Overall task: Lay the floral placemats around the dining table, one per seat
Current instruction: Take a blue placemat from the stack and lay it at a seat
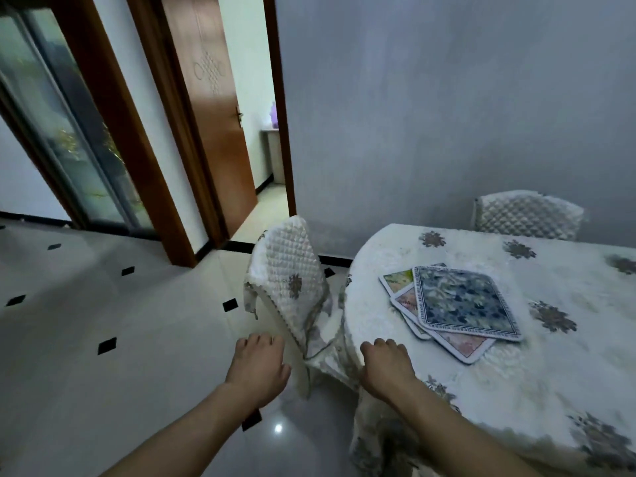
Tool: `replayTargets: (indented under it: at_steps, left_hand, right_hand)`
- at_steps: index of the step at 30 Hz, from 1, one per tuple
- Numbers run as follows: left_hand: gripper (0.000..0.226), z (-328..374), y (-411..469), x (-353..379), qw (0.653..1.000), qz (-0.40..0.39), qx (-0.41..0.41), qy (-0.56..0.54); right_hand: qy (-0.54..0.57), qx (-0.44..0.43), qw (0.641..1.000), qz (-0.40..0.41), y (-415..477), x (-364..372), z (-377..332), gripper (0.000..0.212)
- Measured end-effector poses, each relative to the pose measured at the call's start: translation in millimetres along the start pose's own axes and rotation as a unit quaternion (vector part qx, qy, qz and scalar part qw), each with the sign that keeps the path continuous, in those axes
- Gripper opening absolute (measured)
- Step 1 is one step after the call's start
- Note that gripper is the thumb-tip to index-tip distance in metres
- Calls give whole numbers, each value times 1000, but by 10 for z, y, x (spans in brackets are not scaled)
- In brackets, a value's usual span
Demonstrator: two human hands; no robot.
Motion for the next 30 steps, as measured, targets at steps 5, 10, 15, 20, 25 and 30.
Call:
replayTargets:
  at_steps: [5,10,15,20,25,30]
  left_hand:
    - [39,90,955,-32,995,13,101,-5]
    - [46,290,1794,-80,977,16,213,-19]
    - [42,576,2369,-196,959,9,281,-30]
    - [42,1047,2586,-209,943,1,333,-14]
    - [41,1456,2839,-123,943,-17,332,-15]
    - [44,1962,3182,82,950,-42,309,-19]
  right_hand:
    - [16,105,994,-13,343,21,418,22]
    - [37,242,969,-19,461,-6,843,16]
    - [56,348,935,-39,304,55,1081,28]
    - [62,408,910,-47,71,144,1356,30]
    - [58,415,906,-48,165,235,1834,24]
    - [73,404,910,-59,511,415,2626,28]
Point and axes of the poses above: each hand's wrist, its own y-axis towards the middle knuckle, its own x-axis out of the palm, z = x × y, the point moved 7 cm from there along y, towards the middle knuckle, and after that the axes turned 5 degrees about -z, right-handed, at the moved point
